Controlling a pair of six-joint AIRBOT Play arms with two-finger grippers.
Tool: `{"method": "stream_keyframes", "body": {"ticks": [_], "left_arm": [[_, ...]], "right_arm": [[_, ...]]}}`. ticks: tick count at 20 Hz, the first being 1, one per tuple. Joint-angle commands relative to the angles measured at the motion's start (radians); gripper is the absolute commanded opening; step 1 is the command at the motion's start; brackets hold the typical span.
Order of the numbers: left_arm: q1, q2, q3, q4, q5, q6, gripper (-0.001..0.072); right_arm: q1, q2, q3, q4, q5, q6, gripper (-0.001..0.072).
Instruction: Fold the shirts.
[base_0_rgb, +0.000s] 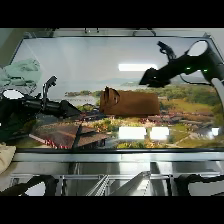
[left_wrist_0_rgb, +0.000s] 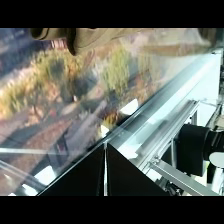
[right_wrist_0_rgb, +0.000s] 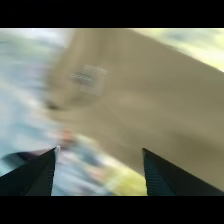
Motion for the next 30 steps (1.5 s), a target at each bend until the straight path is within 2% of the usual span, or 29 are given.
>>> {"method": "stream_keyframes", "body": {"ticks": [1,4,7,11,15,16,17,18,21,23,26,28,30], "left_arm": [[0.001,0.003,-0.009,-0.044,-0.014,0.008,0.0019],[0.001,0.003,-0.009,-0.066,-0.032,0.008,0.0019],[0.0,0.003,-0.009,-0.066,-0.039,0.008,0.0019],[-0.001,0.003,-0.009,-0.066,-0.059,0.008,0.0019],[-0.001,0.003,-0.009,-0.067,-0.075,0.008,0.0019],[-0.001,0.003,-0.009,-0.067,-0.076,0.008,0.0019],[-0.001,0.003,-0.009,-0.066,-0.076,0.008,0.0019],[-0.001,0.003,-0.009,-0.066,-0.076,0.008,0.0019],[-0.001,0.003,-0.009,-0.067,-0.076,0.008,0.0019],[-0.001,0.003,-0.009,-0.066,-0.076,0.008,0.0019],[-0.001,0.003,-0.009,-0.066,-0.076,0.008,0.0019],[-0.001,0.003,-0.009,-0.065,-0.076,0.008,0.0019],[-0.001,0.003,-0.009,-0.065,-0.076,0.008,0.0019]], "right_arm": [[-0.177,0.019,-0.075,-0.122,0.045,0.006,0.0603],[-0.275,0.013,-0.218,-0.094,-0.062,-0.066,0.0603],[-0.315,-0.061,-0.29,0.022,-0.083,-0.141,0.0603],[-0.272,-0.187,-0.297,0.193,-0.058,-0.206,0.0603],[-0.175,-0.233,-0.297,0.332,-0.058,-0.267,0.0601],[-0.155,-0.232,-0.296,0.376,-0.057,-0.286,0.0562],[-0.14,-0.23,-0.296,0.423,-0.056,-0.311,0.0241],[-0.131,-0.225,-0.295,0.469,-0.056,-0.333,0.0022],[-0.164,-0.17,-0.283,0.504,-0.054,-0.345,0.0019],[-0.259,-0.109,-0.267,0.504,-0.082,-0.325,0.0019],[-0.496,-0.002,-0.266,0.46,-0.204,-0.216,0.0018],[-0.662,0.067,-0.266,0.327,-0.239,-0.119,0.0018],[-0.804,0.132,-0.269,0.066,-0.238,-0.012,0.0018]]}}
